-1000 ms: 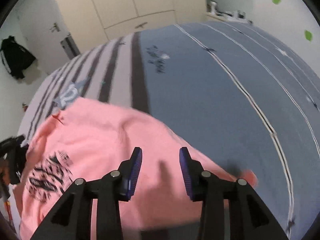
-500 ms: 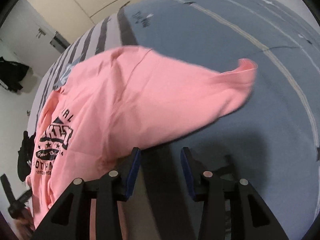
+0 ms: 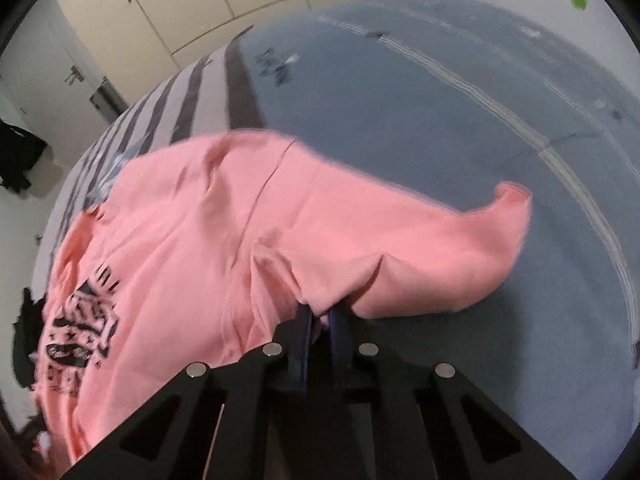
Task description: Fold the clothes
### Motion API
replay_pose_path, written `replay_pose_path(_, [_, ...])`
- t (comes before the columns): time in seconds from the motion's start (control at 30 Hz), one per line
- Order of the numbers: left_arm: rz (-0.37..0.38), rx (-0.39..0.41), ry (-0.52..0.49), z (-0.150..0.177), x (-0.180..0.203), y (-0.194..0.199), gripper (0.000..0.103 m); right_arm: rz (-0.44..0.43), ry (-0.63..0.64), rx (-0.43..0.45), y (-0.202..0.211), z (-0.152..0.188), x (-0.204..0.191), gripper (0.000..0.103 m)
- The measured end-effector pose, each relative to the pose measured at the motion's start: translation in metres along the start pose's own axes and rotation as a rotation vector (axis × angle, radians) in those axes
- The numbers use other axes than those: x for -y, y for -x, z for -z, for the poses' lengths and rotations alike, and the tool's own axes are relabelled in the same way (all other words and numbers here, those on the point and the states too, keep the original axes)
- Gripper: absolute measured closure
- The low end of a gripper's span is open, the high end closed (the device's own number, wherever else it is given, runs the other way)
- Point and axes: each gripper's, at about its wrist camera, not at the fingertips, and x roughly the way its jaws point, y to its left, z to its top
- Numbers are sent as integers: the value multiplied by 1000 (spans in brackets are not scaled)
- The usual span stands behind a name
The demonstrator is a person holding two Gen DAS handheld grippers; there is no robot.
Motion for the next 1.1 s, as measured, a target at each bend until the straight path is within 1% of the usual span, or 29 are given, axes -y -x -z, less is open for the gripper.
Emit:
replay_pose_path(0.13, [98,53,-31,-23,43,10,97,63,28,49,7,-22,20,97])
replay_pose_path(0.17, [119,63,-41,-30,51,7,97,78,39,64,9,-31,25,97])
replay_pose_path(0.3, [200,102,-51,-64,91,2,97,123,63,127,13,-79,42,98])
replay_pose_path(0.4, [229,141,-66,-93,114,0,97,151,104,189,17,-134,45,98])
replay_pose_path(0.43, [229,161,-80,-107,122,-3,97,161,105,210,16,-154,48,98])
replay_pose_path(0.5, [206,193,-70,-133,128,-19,97,171,78,240,12,-189,53,98])
replay_pose_path(0.57, [166,202,-24,-158,122,-42,97,156,54,220,0,-215,59,98])
replay_pose_path(0.6, [124,202,-12,-164,118,-48,97,151,54,203,-6,-222,59,98])
replay_pose_path(0.7, [-61,125,44,-170,87,-90,97,158,107,109,-27,-210,59,96])
replay_pose_path(0.73, [-91,86,69,-169,75,-103,97,143,113,84,-30,-198,61,96])
replay_pose_path(0.77, [-93,53,99,-169,65,-113,96,130,115,72,-30,-185,64,96])
replay_pose_path(0.8, [-80,30,136,-166,55,-118,91,119,121,61,-28,-172,66,95])
replay_pose_path(0.83, [-59,31,173,-163,46,-115,79,108,131,48,-26,-154,67,94])
replay_pose_path(0.87, [-37,38,209,-158,37,-110,71,93,136,40,-23,-139,69,93])
replay_pose_path(0.9, [-42,58,220,-152,33,-102,54,72,137,36,-17,-125,71,88])
replay_pose_path(0.93, [-54,81,225,-145,29,-92,40,49,138,30,-11,-108,72,82])
replay_pose_path(1.0, [-66,102,220,-126,25,-73,32,-6,139,14,2,-74,73,76])
replay_pose_path(1.07, [-69,101,214,-98,23,-52,31,-68,133,-11,15,-45,71,73])
replay_pose_path(1.1, [-64,88,211,-85,21,-47,31,-89,128,-18,21,-32,68,72])
